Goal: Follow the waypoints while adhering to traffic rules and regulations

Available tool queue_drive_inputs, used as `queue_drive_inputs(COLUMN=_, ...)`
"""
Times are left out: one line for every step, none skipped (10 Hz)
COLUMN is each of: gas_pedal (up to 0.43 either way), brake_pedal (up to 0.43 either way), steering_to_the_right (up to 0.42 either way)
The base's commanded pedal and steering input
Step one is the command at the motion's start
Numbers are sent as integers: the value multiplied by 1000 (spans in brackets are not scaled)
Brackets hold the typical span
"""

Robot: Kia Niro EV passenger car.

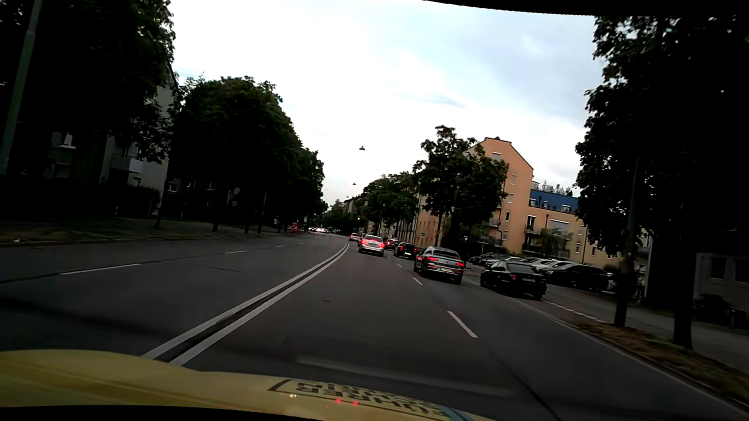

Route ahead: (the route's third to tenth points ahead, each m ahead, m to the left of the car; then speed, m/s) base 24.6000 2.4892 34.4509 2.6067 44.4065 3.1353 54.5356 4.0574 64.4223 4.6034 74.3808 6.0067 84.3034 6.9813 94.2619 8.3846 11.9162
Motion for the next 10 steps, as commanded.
queue_drive_inputs(gas_pedal=0, brake_pedal=0, steering_to_the_right=-8)
queue_drive_inputs(gas_pedal=0, brake_pedal=0, steering_to_the_right=-7)
queue_drive_inputs(gas_pedal=0, brake_pedal=0, steering_to_the_right=-7)
queue_drive_inputs(gas_pedal=0, brake_pedal=0, steering_to_the_right=-7)
queue_drive_inputs(gas_pedal=8, brake_pedal=0, steering_to_the_right=-7)
queue_drive_inputs(gas_pedal=28, brake_pedal=0, steering_to_the_right=-7)
queue_drive_inputs(gas_pedal=28, brake_pedal=0, steering_to_the_right=-9)
queue_drive_inputs(gas_pedal=39, brake_pedal=0, steering_to_the_right=-11)
queue_drive_inputs(gas_pedal=39, brake_pedal=0, steering_to_the_right=-11)
queue_drive_inputs(gas_pedal=39, brake_pedal=0, steering_to_the_right=-11)
